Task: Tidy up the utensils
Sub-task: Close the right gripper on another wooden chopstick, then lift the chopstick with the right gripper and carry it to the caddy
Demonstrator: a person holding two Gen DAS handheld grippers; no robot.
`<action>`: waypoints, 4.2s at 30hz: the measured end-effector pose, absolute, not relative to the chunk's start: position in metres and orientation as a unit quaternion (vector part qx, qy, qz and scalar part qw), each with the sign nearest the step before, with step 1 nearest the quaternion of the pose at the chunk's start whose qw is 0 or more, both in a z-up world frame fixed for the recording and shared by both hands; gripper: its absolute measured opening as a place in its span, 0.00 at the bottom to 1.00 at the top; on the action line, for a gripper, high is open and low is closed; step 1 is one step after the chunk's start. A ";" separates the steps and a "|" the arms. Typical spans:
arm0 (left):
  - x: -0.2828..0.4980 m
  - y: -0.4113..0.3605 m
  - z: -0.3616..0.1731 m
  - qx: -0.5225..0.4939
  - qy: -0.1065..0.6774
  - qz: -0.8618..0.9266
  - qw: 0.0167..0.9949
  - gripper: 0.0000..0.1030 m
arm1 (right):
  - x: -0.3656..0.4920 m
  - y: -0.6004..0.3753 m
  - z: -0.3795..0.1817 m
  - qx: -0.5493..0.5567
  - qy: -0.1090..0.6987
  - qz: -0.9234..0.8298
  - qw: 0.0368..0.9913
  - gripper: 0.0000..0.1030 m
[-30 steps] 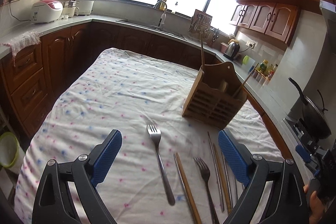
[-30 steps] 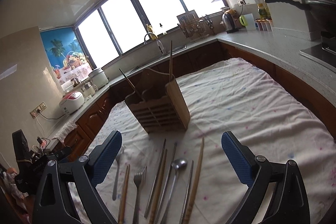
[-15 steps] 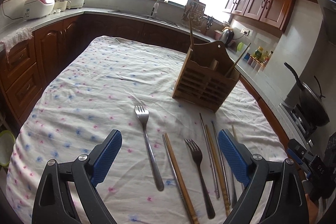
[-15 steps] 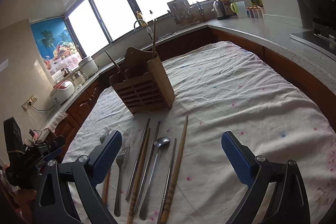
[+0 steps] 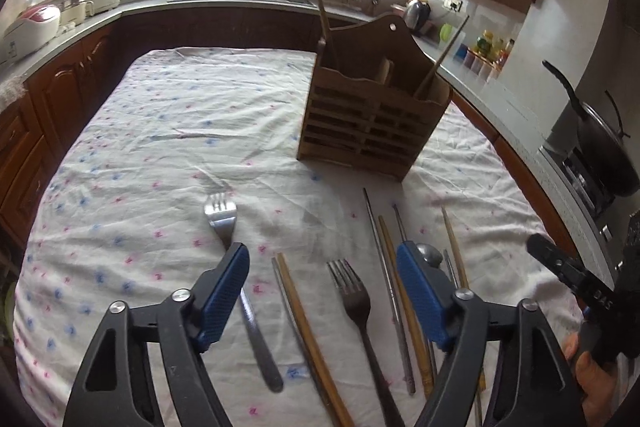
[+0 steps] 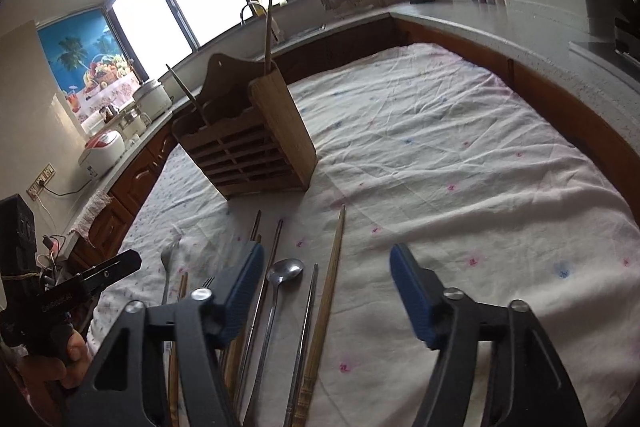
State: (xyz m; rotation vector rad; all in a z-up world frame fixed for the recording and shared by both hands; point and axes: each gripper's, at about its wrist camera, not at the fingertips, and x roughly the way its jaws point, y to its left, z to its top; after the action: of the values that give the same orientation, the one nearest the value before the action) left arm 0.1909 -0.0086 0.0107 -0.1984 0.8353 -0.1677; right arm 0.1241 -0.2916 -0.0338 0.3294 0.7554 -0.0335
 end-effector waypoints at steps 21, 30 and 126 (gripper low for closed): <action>0.338 -0.074 -0.048 -0.052 0.508 -0.130 0.850 0.33 | 0.199 -0.301 -0.075 0.145 0.457 -0.018 0.877 0.27; 0.366 -0.091 -0.075 -0.028 0.523 -0.128 0.842 0.17 | 0.213 -0.288 -0.085 0.086 0.471 -0.023 0.878 0.24; 0.166 0.045 0.127 -0.123 0.218 -0.158 0.955 0.02 | 0.158 -0.261 0.119 0.124 0.172 0.039 0.976 0.05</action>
State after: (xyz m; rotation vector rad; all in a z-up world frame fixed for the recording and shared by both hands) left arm 0.1657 0.0453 0.1273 -0.2500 0.4416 -0.3207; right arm 0.1581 -0.2612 0.1185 0.2497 0.3470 0.0784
